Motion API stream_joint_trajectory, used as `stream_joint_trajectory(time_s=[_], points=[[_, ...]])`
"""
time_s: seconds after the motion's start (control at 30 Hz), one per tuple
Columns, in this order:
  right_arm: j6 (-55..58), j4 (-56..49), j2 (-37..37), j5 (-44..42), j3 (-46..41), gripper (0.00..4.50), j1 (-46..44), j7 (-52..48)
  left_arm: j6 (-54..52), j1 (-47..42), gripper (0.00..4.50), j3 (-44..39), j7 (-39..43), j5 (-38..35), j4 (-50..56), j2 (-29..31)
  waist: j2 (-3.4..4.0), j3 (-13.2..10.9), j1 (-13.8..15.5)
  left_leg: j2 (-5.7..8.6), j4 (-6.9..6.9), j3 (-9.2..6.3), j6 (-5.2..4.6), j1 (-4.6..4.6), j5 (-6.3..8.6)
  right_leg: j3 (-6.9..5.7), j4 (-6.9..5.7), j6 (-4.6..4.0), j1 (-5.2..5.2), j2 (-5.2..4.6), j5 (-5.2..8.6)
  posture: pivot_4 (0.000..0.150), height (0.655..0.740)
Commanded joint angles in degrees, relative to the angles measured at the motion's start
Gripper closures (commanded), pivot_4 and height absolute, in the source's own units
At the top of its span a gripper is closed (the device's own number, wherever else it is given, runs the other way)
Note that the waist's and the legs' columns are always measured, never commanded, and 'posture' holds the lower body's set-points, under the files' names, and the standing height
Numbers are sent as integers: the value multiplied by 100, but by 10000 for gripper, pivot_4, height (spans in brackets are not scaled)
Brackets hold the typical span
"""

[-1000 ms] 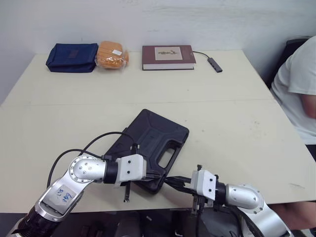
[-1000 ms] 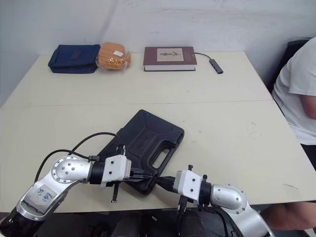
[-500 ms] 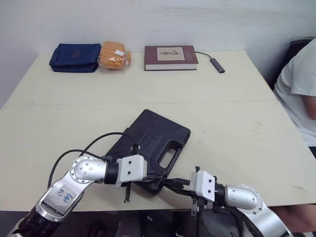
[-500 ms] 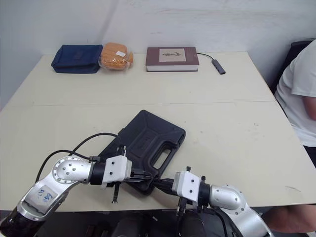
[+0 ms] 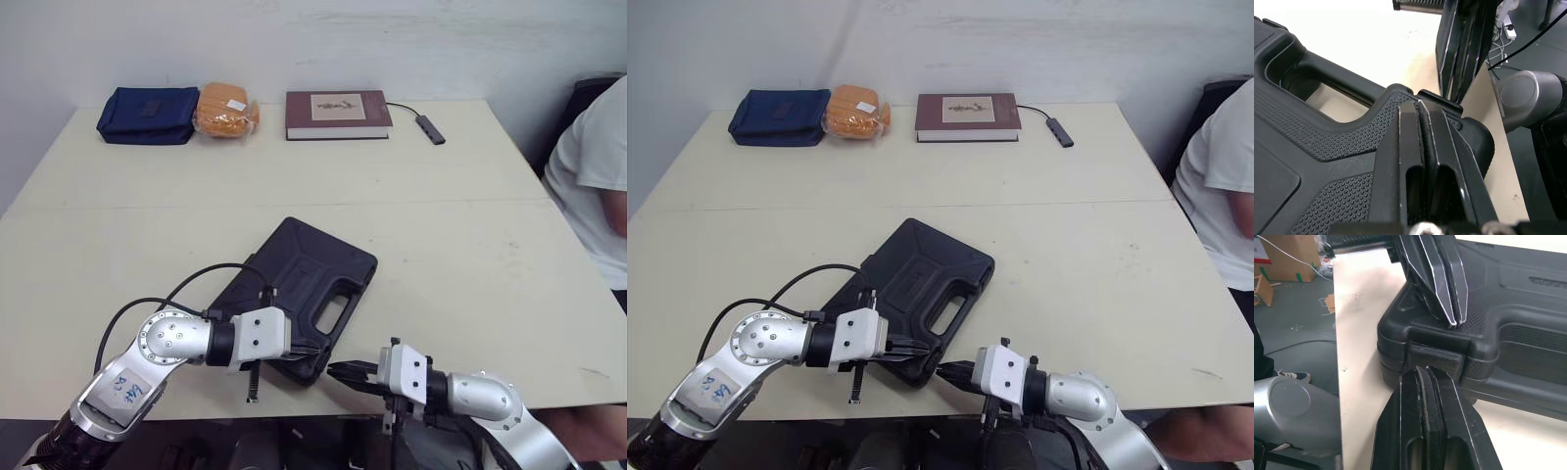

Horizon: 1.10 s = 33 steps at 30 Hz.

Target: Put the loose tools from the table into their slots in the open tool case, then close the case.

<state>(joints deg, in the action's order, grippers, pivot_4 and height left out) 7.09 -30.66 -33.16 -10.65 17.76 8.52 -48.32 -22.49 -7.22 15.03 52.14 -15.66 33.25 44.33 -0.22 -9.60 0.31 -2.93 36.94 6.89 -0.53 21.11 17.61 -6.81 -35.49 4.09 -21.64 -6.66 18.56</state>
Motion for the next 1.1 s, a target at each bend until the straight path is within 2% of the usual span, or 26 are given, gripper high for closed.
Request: stream_joint_trajectory(time_s=[0.03, 0.2, 0.33, 0.6, 0.77, 0.87, 0.93, 1.03, 1.1], points=[[-99, -74, 111, -57, 47, 45000, -159, 23, -333, 305, 44642, 363, 91, 322, -544, 187, 0, 0, -2, -1, 0, 0, 0, 0, 0, 0, 0, 0, 0, 0, 0, 1500, 7400], [11, -175, 77, -164, -104, 45000, -272, -4, -111, 380, 44642, 77, -35, 94, -626, -84, 5, -3, -19, -4, 0, -1, 0, -1, 0, 0, -1, -1, -1, 0, 0, 1500, 7400], [174, -382, -116, -483, -420, 45000, -189, -109, 330, 440, 44642, -625, -83, -594, -646, -650, 9, -19, -20, -5, 1, 0, 0, 13, 0, 0, -2, -1, -15, 0, 0, 1500, 7400], [82, -547, -907, -1084, -1730, 45000, -6, -560, 1698, 325, 44642, -1617, 235, -728, -1147, -702, -9, -65, 6, -1, 1, 4, -31, 44, -19, -4, -6, 0, -46, 1, 0, 1500, 7400], [-55, 102, -1595, -1358, -2864, 45000, -255, -1071, 1499, 269, 44642, -2507, 163, -1145, -1394, -479, -21, -75, 15, 1, 15, 7, -38, 100, -23, -6, -10, 7, -94, 3, -6, 1500, 7400], [-71, 604, -1840, -1474, -3384, 45000, -410, -1268, 1001, 312, 44642, -3213, 107, -1746, -1539, -316, -31, -82, 14, 2, 16, 8, -39, 101, -24, -10, -11, 7, -94, 6, -6, 1500, 7400], [-51, 1047, -1998, -1566, -3709, 45000, -474, -1464, 1036, 471, 39541, -3528, 330, -1665, -1803, -46, -36, -86, 20, 2, 15, 7, -39, 101, -25, -14, -11, 7, -93, 8, -5, 1500, 7400], [-370, 1923, -2177, -1397, -4119, 35727, -750, -1568, 1456, 823, 27478, -4015, 702, -1307, -2705, 373, -36, -88, -6, 5, 18, 13, -39, 101, -26, -13, -12, 8, -94, 8, -6, 1500, 7400], [-474, 2158, -2264, -1343, -4171, 26578, -839, -1666, 1674, 950, 17999, -4178, 956, -1280, -3098, 523, -36, -90, -33, 8, 19, 20, -42, 100, -28, -10, -14, 11, -97, 8, -7, 1500, 7400]])
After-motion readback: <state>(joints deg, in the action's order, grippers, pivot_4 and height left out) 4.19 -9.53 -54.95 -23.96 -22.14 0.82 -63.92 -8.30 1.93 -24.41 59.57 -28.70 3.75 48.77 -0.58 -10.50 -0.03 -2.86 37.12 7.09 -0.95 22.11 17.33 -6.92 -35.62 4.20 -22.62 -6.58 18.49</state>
